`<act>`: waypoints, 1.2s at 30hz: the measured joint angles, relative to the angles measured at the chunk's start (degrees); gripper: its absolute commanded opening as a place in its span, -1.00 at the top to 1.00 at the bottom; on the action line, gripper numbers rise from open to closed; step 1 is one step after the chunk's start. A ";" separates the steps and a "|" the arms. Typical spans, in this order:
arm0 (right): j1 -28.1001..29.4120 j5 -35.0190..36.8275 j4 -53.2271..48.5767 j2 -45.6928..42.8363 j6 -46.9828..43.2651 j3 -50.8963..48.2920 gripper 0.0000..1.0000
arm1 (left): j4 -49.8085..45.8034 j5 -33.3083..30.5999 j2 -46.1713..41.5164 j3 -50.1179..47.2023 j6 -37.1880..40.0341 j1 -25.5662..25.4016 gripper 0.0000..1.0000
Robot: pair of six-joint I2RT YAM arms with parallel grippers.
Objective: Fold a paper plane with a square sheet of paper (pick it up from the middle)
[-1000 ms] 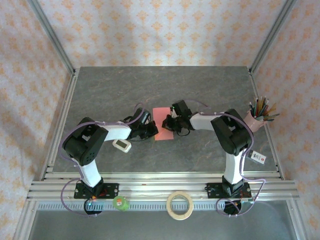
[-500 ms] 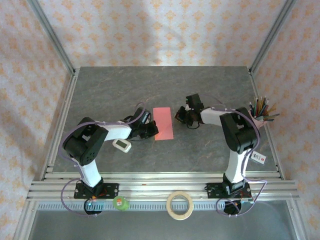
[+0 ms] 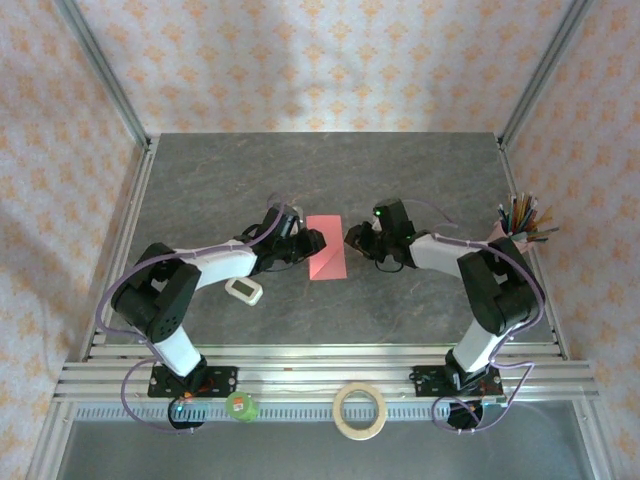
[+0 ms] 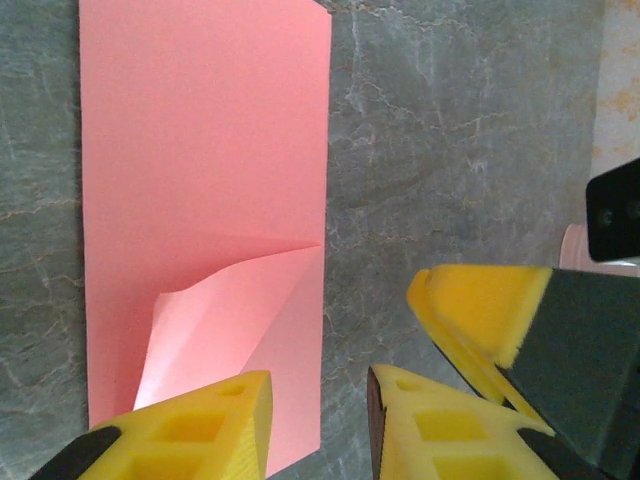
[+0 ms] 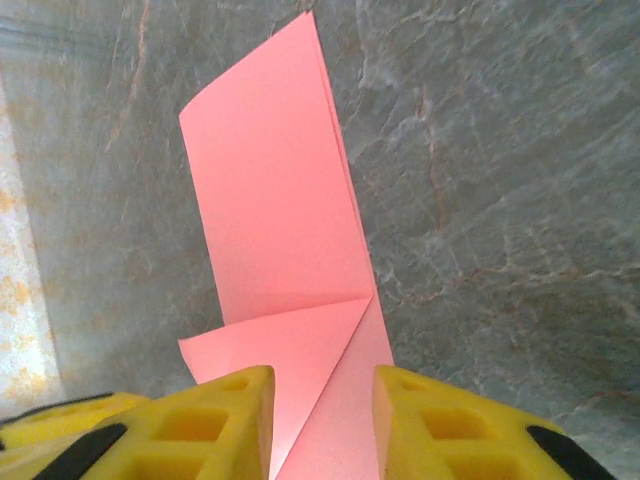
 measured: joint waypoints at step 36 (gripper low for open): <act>5.31 -0.96 7.82 6.75 12.17 -1.49 0.53 | -1.84 -1.36 8.79 1.88 4.48 3.34 0.93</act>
